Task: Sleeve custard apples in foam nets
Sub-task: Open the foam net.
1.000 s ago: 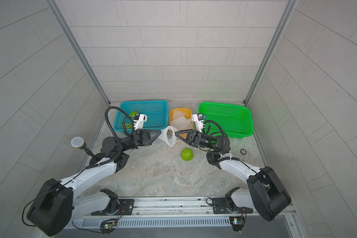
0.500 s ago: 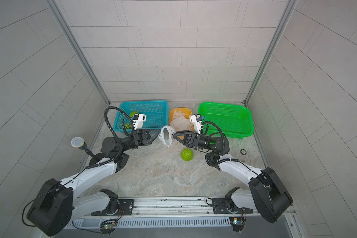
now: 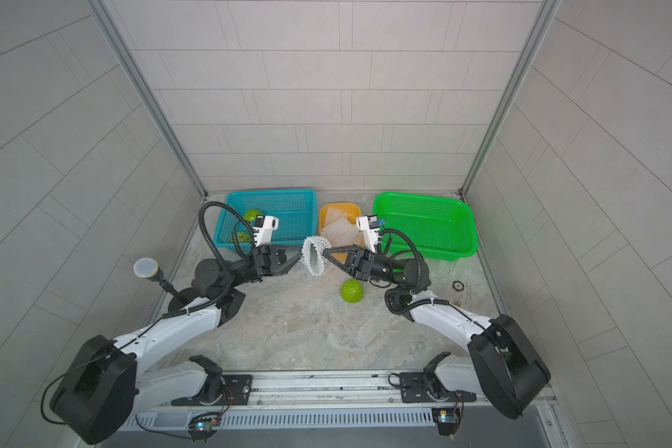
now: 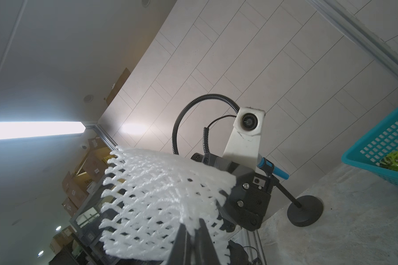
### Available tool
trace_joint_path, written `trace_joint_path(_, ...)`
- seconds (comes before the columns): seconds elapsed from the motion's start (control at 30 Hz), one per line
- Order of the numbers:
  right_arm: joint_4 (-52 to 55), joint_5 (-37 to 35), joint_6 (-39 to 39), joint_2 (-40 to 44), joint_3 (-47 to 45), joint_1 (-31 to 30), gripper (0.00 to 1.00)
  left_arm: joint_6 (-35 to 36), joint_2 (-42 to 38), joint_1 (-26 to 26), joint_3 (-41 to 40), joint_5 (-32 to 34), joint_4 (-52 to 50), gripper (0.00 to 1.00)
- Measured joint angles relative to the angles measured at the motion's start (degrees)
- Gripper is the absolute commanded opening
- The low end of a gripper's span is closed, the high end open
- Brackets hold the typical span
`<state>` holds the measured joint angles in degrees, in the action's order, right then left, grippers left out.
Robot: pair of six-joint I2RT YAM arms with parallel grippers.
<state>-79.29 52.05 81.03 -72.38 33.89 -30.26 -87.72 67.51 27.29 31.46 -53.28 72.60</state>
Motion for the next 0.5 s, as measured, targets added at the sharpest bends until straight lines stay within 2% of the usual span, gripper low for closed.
trace_joint_path(0.07, 0.02, -1.14, -0.09, 0.0, 0.0, 0.26, 0.01, -0.22, 0.0, 0.0, 0.0, 0.02, -0.02, 0.55)
trace_joint_path(0.13, 0.0, -2.19, -0.02, 0.0, 0.0, 0.44, 0.0, -0.66, 0.04, 0.07, 0.0, 0.0, 0.02, 0.67)
trace_joint_path(0.5, 0.0, -4.96, -0.5, -0.02, 0.0, 0.42, 0.0, -0.85, 0.07, 1.51, 0.68, -0.94, 0.02, 0.81)
